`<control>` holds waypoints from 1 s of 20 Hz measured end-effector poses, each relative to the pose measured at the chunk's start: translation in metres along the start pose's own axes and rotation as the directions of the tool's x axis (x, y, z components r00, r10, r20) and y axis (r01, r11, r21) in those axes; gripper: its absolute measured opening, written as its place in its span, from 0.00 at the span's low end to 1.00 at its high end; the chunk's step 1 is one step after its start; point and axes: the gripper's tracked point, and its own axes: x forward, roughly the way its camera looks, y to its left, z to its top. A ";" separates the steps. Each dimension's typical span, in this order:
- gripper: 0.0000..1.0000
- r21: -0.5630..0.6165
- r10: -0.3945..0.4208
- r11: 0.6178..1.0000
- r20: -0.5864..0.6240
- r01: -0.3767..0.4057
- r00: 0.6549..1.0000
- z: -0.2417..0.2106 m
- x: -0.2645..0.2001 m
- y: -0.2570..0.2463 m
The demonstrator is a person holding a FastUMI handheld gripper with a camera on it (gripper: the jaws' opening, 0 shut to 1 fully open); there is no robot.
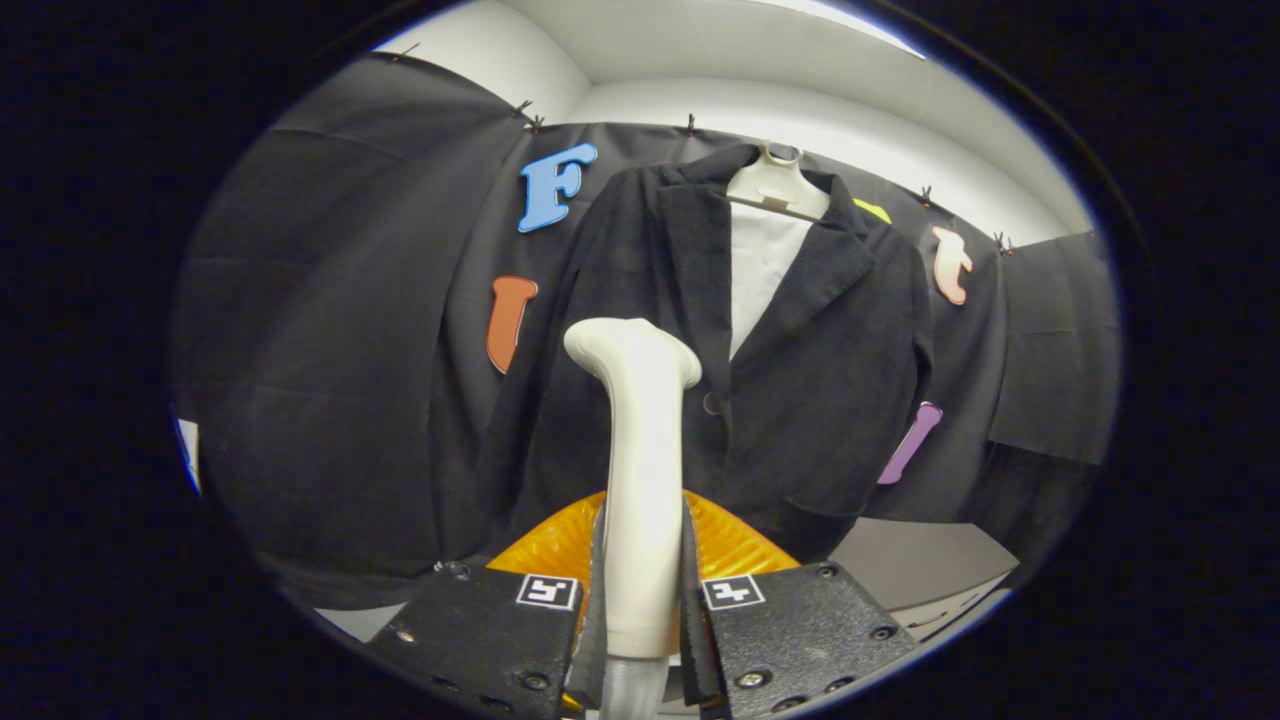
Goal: Iron the clothes twice with a garment steamer, once on the left side and once on the right side.
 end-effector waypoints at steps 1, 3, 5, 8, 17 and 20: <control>0.32 0.001 0.004 1.000 -0.014 -0.004 1.000 -0.008 0.000 0.000; 0.32 -0.002 0.004 1.000 -0.036 -0.004 0.999 -0.021 -0.002 -0.001; 0.32 -0.006 0.007 1.000 -0.056 -0.008 0.998 -0.034 -0.004 0.000; 0.32 -0.018 0.013 1.000 -0.083 -0.014 0.997 -0.051 -0.007 0.002; 0.32 -0.059 0.033 0.997 -0.167 -0.044 0.985 -0.112 -0.014 0.010; 0.32 -0.069 0.034 0.996 -0.175 -0.047 0.984 -0.123 -0.015 0.011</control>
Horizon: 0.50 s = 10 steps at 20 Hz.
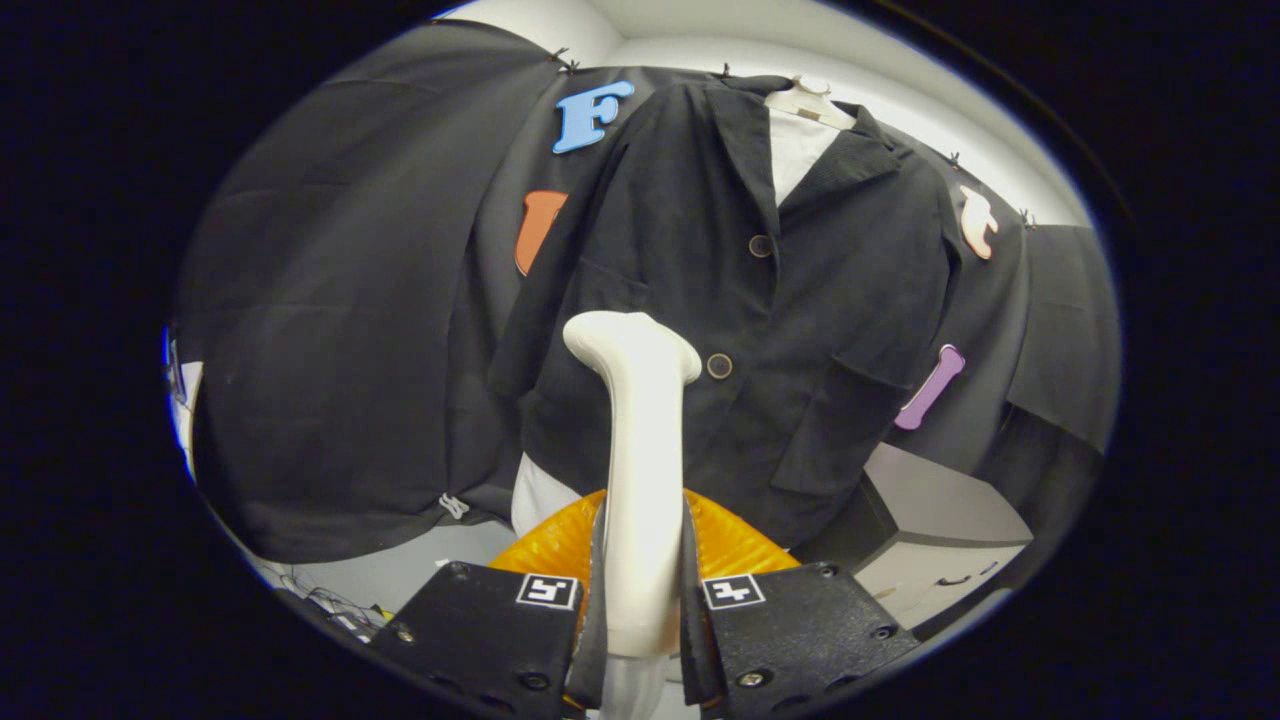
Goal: Iron the clothes twice with a garment steamer, once on the left side and once on the right side.
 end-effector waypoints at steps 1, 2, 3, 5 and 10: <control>0.32 0.001 0.004 1.000 -0.008 -0.004 1.000 -0.005 0.000 0.000; 0.32 0.006 0.010 1.000 -0.020 -0.009 1.000 -0.011 0.001 0.001; 0.32 0.007 0.013 1.000 -0.029 -0.013 0.999 -0.016 0.002 0.002; 0.32 -0.001 0.018 1.000 -0.039 -0.018 0.999 -0.024 0.002 0.005; 0.32 -0.019 0.035 0.999 -0.078 -0.037 0.996 -0.048 0.002 0.009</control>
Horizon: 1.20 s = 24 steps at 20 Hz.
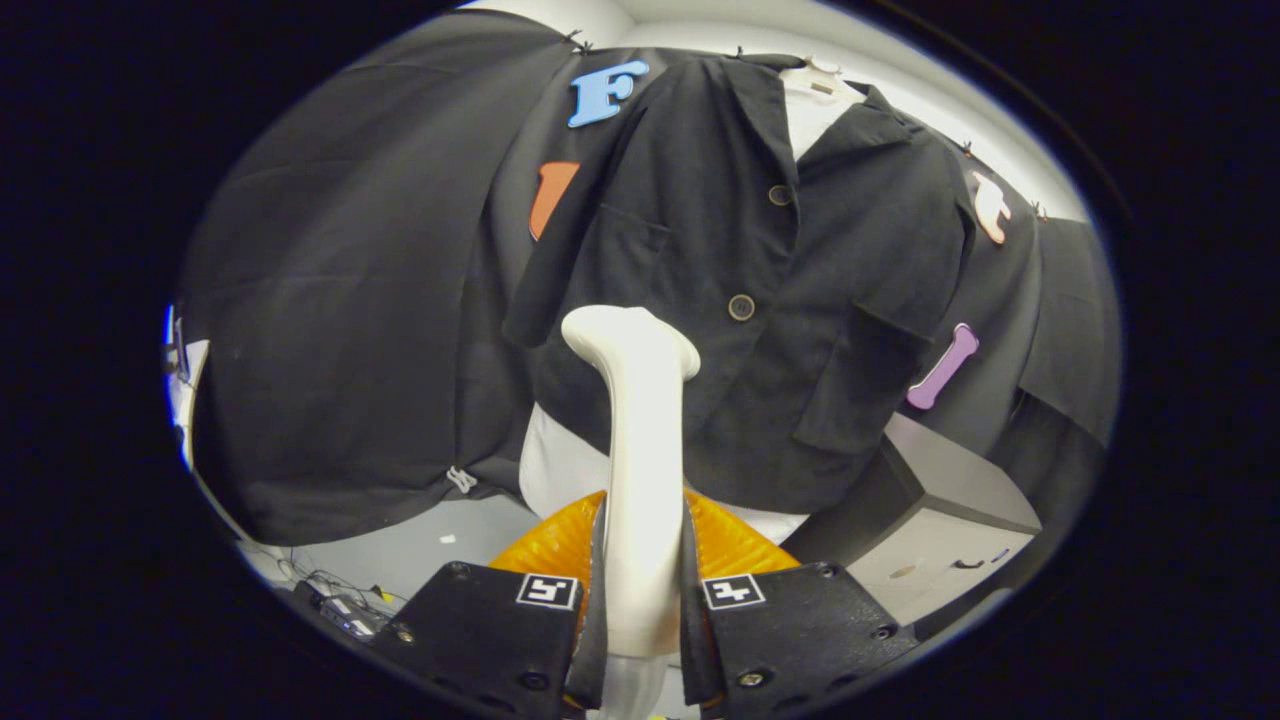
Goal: Iron the clothes twice with a garment steamer, once on the left side and once on the right side.
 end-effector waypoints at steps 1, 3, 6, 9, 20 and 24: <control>0.32 -0.002 0.005 1.000 -0.010 -0.005 1.000 -0.007 0.001 0.002; 0.32 -0.007 0.011 1.000 -0.032 -0.011 0.999 -0.018 0.004 0.004; 0.32 -0.016 0.021 1.000 -0.060 -0.022 0.998 -0.033 0.007 0.006; 0.32 -0.018 0.032 0.999 -0.084 -0.033 0.996 -0.044 0.009 0.008; 0.32 0.058 0.052 0.997 -0.023 -0.051 0.998 -0.017 -0.022 -0.016; 0.32 0.130 0.036 0.991 0.048 -0.042 0.998 0.011 -0.059 -0.057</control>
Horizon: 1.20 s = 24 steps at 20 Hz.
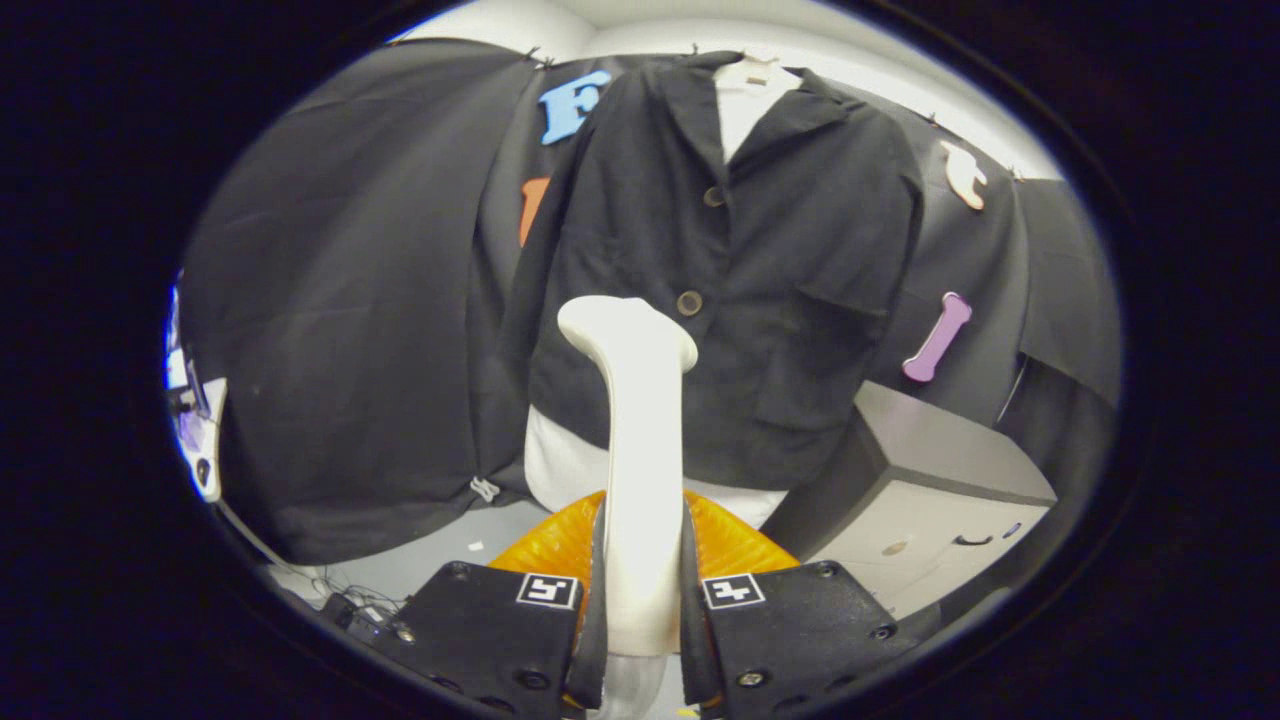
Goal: Iron the clothes twice with a garment steamer, once on the left side and once on the right side.
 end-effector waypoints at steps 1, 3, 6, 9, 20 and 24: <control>0.32 0.018 -0.008 1.000 0.020 0.008 1.000 0.006 -0.011 -0.013; 0.32 0.067 -0.040 0.997 0.055 0.036 0.998 0.018 -0.038 -0.049; 0.32 0.138 -0.100 0.986 0.084 0.088 0.991 0.019 -0.077 -0.108; 0.32 0.209 -0.170 0.967 0.095 0.147 0.981 0.006 -0.124 -0.173; 0.32 0.369 -0.232 0.909 0.058 0.195 0.971 -0.101 -0.263 -0.312; 0.32 0.392 -0.237 0.897 0.034 0.205 0.971 -0.131 -0.284 -0.327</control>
